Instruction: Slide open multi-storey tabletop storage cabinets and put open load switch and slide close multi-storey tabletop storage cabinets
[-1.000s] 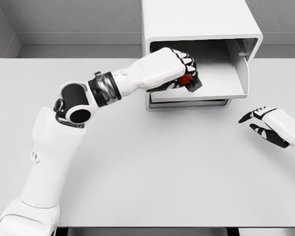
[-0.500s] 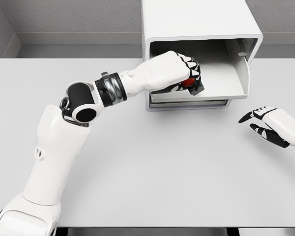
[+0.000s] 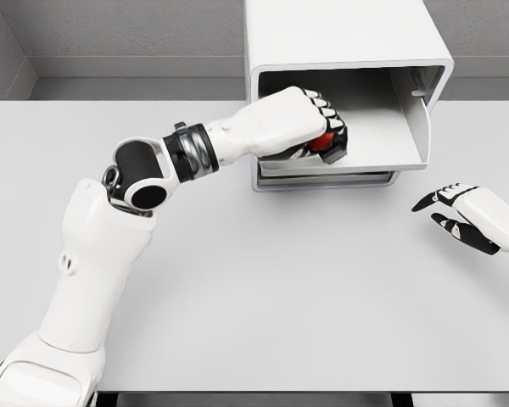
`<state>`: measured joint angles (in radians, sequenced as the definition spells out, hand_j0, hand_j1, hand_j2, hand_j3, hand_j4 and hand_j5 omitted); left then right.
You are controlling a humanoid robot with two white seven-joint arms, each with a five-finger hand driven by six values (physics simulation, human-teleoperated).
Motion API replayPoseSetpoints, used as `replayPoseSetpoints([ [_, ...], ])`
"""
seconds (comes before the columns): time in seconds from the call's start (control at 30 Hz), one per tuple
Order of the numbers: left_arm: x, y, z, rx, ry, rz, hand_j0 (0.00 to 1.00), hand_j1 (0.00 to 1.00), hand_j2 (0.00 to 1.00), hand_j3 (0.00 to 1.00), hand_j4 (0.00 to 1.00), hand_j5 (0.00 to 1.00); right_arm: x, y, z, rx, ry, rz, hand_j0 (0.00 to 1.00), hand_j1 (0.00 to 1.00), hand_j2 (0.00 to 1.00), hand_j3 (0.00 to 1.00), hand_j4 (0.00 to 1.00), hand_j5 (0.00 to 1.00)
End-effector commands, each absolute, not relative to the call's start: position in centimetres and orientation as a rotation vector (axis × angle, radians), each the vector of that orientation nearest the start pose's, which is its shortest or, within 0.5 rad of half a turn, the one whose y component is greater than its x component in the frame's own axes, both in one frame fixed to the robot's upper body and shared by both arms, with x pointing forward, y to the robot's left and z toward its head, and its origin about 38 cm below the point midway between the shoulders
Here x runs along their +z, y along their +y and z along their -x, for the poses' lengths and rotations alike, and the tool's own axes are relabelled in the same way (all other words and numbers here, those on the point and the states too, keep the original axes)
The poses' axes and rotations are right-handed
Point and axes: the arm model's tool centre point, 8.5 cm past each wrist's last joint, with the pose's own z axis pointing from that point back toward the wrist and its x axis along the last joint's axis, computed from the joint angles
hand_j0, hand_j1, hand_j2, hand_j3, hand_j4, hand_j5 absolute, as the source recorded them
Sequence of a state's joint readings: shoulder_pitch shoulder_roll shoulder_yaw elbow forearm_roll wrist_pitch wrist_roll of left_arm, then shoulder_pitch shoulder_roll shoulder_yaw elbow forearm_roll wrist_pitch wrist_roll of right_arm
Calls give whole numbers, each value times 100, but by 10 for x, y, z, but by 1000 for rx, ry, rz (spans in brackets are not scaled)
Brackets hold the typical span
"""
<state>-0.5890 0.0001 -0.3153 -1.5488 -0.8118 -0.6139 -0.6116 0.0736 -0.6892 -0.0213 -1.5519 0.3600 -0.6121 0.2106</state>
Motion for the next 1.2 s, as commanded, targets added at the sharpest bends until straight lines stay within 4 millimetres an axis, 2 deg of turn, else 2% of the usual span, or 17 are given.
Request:
replayPoseSetpoints([
  [0.0,265,53,-428,2332,2505,458,63,63,63,63,63,63,142,-389,-331,1364,-1673,489,53,53,53,53,53,53],
  [0.9,267,51,-428,2328,2498,458,66,66,66,66,66,66,143,-390,-331,1363,-1674,492,53,53,53,53,53,53],
  [1.17,267,51,-428,2327,2500,456,71,71,71,71,71,71,142,-390,-331,1364,-1671,491,54,54,54,54,54,54],
])
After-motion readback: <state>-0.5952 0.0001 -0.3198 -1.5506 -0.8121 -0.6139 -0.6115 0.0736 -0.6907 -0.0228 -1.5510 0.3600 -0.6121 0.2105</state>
